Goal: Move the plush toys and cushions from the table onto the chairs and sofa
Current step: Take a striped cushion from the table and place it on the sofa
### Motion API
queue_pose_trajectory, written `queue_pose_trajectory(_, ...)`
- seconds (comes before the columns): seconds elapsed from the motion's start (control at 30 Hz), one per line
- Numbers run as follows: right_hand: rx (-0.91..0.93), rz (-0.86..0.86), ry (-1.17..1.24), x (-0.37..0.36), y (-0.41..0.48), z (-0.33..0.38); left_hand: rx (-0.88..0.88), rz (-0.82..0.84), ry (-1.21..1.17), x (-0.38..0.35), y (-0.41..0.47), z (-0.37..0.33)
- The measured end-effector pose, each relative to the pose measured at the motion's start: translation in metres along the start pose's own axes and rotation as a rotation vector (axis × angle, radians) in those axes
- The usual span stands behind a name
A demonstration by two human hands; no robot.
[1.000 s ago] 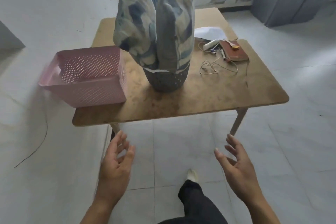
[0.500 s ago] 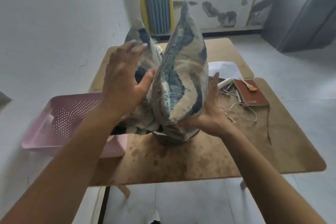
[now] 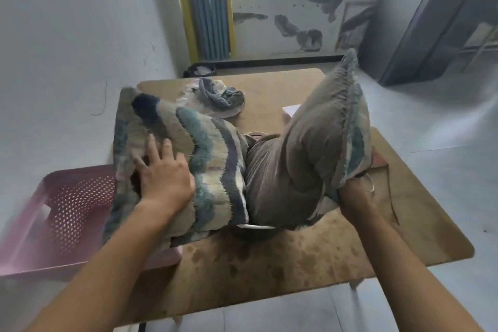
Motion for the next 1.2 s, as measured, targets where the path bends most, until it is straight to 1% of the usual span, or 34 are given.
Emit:
queue_pose_trajectory(0.03,0.0,-0.025,-0.002,0.003,0.0,0.0,-0.004,0.046,0.049,-0.005,-0.002,-0.005)
queue_pose_trajectory(0.07,-0.015,-0.041,-0.018,0.003,0.0,-0.001,-0.059,0.053,0.056,-0.01,-0.006,-0.015)
queue_pose_trajectory(0.17,-0.016,0.05,-0.065,-0.01,-0.004,0.005,-0.389,-0.008,-0.145,-0.03,-0.029,-0.065)
queue_pose_trajectory(0.2,0.007,0.056,-0.08,-0.015,-0.005,0.008,-0.501,0.007,-0.145,-0.035,-0.039,-0.082)
queue_pose_trajectory(0.23,0.014,0.056,-0.09,-0.017,-0.005,0.008,-0.581,0.03,-0.089,-0.042,-0.047,-0.097)
queue_pose_trajectory(0.27,0.007,0.048,-0.092,-0.017,-0.005,0.008,-0.623,0.04,-0.013,-0.049,-0.051,-0.108)
queue_pose_trajectory(0.33,-0.017,0.02,-0.097,-0.017,-0.004,0.008,-0.618,0.031,0.062,-0.058,-0.053,-0.124)
queue_pose_trajectory(0.43,-0.04,-0.001,-0.083,-0.026,-0.007,0.012,-0.552,0.051,0.036,-0.056,-0.05,-0.135)
queue_pose_trajectory(0.5,-0.037,0.001,-0.034,-0.038,-0.007,0.017,-0.543,0.084,0.032,-0.057,-0.045,-0.137)
queue_pose_trajectory(0.53,-0.047,0.019,-0.018,-0.045,-0.005,0.019,-0.551,0.097,0.025,-0.059,-0.043,-0.137)
queue_pose_trajectory(0.63,-0.039,0.17,-0.026,-0.065,-0.003,0.033,-0.575,0.115,-0.001,-0.064,-0.038,-0.136)
queue_pose_trajectory(0.77,0.017,0.23,0.037,-0.078,-0.007,0.066,-0.581,0.154,0.015,-0.056,-0.036,-0.137)
queue_pose_trajectory(0.83,0.023,0.208,0.118,-0.085,-0.011,0.082,-0.592,0.184,0.012,-0.054,-0.036,-0.138)
queue_pose_trajectory(0.9,0.033,0.127,0.217,-0.086,-0.011,0.1,-0.612,0.176,0.0,-0.055,-0.034,-0.137)
queue_pose_trajectory(0.93,0.042,0.116,0.292,-0.086,-0.011,0.112,-0.614,0.162,-0.002,-0.057,-0.033,-0.137)
queue_pose_trajectory(1.0,0.083,0.212,0.491,-0.086,-0.011,0.143,-0.626,0.152,-0.016,-0.061,-0.032,-0.136)
queue_pose_trajectory(1.07,0.168,0.327,0.607,-0.078,-0.017,0.174,-0.613,0.137,-0.041,-0.06,-0.032,-0.135)
queue_pose_trajectory(1.1,0.207,0.357,0.647,-0.07,-0.022,0.186,-0.612,0.128,-0.086,-0.058,-0.033,-0.133)
queue_pose_trajectory(1.13,0.237,0.381,0.654,-0.065,-0.029,0.198,-0.605,0.11,-0.197,-0.054,-0.033,-0.132)
queue_pose_trajectory(1.17,0.275,0.354,0.646,-0.058,-0.034,0.207,-0.591,0.087,-0.331,-0.049,-0.033,-0.13)
queue_pose_trajectory(1.2,0.299,0.267,0.623,-0.053,-0.043,0.216,-0.57,0.054,-0.512,-0.044,-0.034,-0.129)
Point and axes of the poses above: each hand's wrist, its own y-axis towards the middle knuckle, its own x-axis out of the back of the hand, z = x × y, the point moved 1 cm from there along y, towards the middle knuckle, and after that the axes turned 14 degrees about y, right-handed, at the moved point
